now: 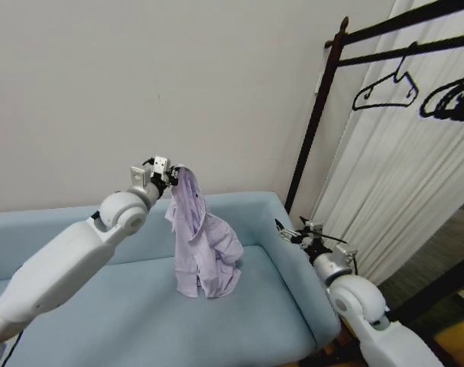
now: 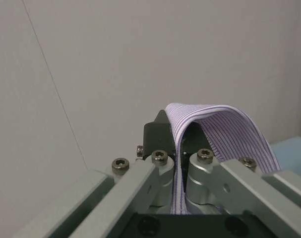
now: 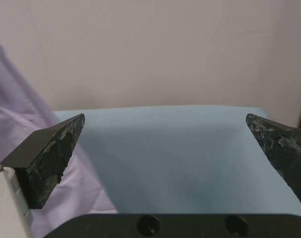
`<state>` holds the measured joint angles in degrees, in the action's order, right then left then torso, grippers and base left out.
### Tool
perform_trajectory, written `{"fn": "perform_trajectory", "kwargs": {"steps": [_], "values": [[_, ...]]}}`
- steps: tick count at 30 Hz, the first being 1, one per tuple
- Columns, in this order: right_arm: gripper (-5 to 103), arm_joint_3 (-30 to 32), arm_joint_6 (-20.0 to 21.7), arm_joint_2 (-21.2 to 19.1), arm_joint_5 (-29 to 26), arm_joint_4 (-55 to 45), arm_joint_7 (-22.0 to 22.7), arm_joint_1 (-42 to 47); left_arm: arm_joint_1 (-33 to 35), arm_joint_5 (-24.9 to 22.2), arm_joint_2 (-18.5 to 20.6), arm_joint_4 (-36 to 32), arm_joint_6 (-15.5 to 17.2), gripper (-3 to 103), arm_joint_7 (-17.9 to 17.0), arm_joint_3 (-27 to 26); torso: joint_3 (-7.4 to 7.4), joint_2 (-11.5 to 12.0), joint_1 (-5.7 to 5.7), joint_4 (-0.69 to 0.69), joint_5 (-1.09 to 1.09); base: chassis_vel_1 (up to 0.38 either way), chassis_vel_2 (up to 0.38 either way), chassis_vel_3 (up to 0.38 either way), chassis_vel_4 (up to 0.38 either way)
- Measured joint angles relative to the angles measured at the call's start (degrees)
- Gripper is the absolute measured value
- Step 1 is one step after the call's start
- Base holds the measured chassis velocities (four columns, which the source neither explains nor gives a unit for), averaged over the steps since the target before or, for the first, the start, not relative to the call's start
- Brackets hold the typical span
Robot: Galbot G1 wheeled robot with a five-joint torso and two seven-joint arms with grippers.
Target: Pick up the clothes from the sofa and hang them on the clothes hanger.
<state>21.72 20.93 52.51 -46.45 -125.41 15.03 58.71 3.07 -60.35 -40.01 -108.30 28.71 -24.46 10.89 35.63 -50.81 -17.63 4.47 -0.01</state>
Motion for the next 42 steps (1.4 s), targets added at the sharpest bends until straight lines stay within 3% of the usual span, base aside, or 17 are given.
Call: {"fn": "perform_trajectory", "kwargs": {"steps": [5,6,9,16,19,29,42], "values": [[100,-12.75,1.42,-0.54,-9.97,-1.89,7.58,-10.34,-4.1,-1.38,-0.79,1.22,0.61,1,-1.18,2.51,0.0,0.0,0.0,0.0,0.01,0.0,0.0,0.0,0.0],[100,-12.75,1.42,-0.54,-9.97,-1.89,7.58,-10.34,-4.1,-1.38,-0.79,1.22,0.61,1,-1.18,2.51,0.0,0.0,0.0,0.0,0.01,0.0,0.0,0.0,0.0],[100,-22.17,1.05,1.49,-15.96,-0.66,12.01,-19.06,-4.33,-1.55,-1.43,1.08,0.71,1,-2.22,3.59,0.0,0.0,0.0,-0.03,-0.02,0.0,0.0,0.0,0.0],[100,-33.27,-0.65,7.13,-19.09,4.28,15.6,-26.63,-4.77,-1.79,-2.34,1.52,0.76,1,-3.44,5.02,0.01,0.0,-0.01,0.0,-0.01,0.0,0.0,0.0,0.0],[103,-38.63,-1.22,11.14,-21.05,6.88,19.04,-30.03,-5.69,-2.03,-2.51,2.13,0.76,1,-3.78,5.61,0.0,0.0,0.0,0.0,0.0,0.0,0.0,0.0,0.0],[90,-43.25,-2.4,20.78,-21.64,15.94,27.32,-36.75,-6.18,-3.03,-2.5,2.19,0.77,1,-4.8,4.99,0.0,-0.01,0.0,0.0,-0.01,0.0,0.0,0.0,0.0],[79,-43.81,-2.66,28.14,-17.67,26.17,30.78,-39.75,-5.78,-4.6,-1.85,1.13,1.0,1,-5.21,2.63,0.0,-0.01,0.0,-0.01,0.0,0.0,0.0,0.0,0.0]]}}
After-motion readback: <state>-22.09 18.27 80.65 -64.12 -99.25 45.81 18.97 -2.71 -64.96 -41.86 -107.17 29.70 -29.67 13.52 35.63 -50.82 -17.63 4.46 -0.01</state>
